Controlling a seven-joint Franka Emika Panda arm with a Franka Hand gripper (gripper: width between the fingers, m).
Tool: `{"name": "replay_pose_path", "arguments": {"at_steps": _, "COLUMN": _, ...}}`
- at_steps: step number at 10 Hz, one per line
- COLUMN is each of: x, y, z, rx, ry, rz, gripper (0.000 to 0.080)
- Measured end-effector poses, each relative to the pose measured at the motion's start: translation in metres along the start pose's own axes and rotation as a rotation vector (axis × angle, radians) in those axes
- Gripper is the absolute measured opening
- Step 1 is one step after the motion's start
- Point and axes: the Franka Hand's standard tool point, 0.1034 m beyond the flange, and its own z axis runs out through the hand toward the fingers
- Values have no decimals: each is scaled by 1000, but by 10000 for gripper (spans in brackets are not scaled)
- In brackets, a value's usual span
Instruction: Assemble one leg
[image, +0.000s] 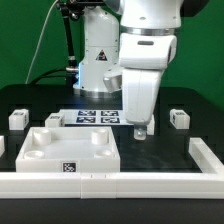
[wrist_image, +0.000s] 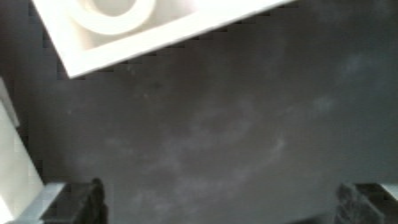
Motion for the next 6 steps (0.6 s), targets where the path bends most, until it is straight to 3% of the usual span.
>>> {"name": "replay_pose_path", "arguments": {"at_steps": 6, "x": -1, "y": -1, "z": 3, "rx": 3, "ry": 0, "rz": -1, "gripper": 650}}
